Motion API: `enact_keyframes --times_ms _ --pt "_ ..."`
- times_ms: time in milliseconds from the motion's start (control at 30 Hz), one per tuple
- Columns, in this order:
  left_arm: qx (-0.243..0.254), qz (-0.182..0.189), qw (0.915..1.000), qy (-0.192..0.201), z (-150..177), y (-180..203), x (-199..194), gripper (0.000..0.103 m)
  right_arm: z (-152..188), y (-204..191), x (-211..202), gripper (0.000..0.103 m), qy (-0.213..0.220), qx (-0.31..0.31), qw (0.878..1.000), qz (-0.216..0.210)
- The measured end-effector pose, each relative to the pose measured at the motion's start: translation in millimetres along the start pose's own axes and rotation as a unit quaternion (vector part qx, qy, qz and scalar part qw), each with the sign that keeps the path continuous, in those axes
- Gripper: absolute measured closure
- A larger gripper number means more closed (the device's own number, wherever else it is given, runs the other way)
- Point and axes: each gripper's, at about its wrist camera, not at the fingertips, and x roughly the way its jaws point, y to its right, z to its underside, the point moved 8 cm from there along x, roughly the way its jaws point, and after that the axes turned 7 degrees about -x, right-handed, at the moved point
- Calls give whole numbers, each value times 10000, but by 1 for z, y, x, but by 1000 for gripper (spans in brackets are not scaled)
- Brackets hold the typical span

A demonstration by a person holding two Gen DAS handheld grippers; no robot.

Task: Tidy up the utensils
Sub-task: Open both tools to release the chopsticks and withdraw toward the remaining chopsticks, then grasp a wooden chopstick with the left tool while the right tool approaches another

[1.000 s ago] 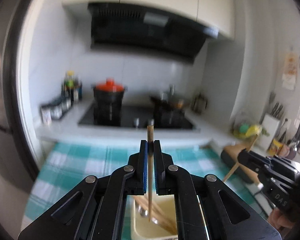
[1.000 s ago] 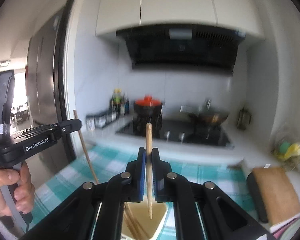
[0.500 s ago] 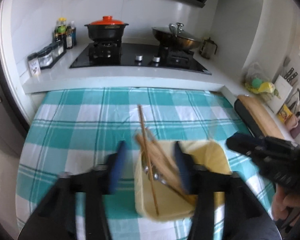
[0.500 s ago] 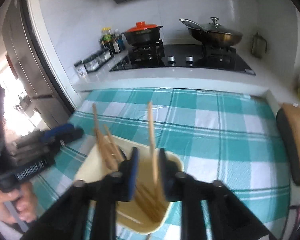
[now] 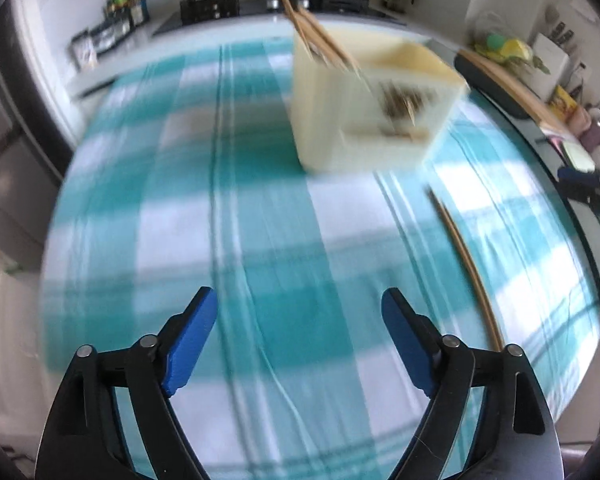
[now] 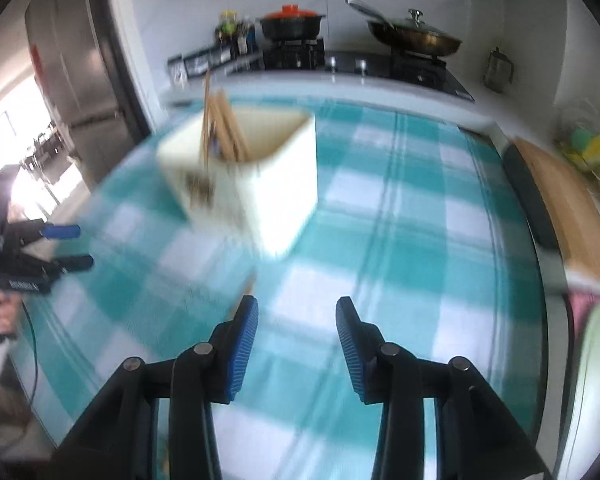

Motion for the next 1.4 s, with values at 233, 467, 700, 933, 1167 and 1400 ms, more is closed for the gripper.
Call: enact_keyframes --times_ms 233,467,700,933,1167,1400 --pt "-381 -72 9987 332 53 24 14 17 95 -18 4 61 147 691 9973 188" --pt "-162 -203 9965 798 57 45 26 17 121 -21 16 61 428 1009 9917 666" --pt "-324 -139 9957 855 59 43 30 16 123 -20 18 61 441 1069 9902 778" --pt "-459 -204 9963 696 62 41 38 11 123 -23 16 61 472 1017 9898 881" --pt "-421 -304 9964 677 63 43 40 8 122 -24 13 61 541 982 9890 963" --pt "-438 -299 9964 666 63 42 42 6 122 -24 16 61 484 965 9897 936"
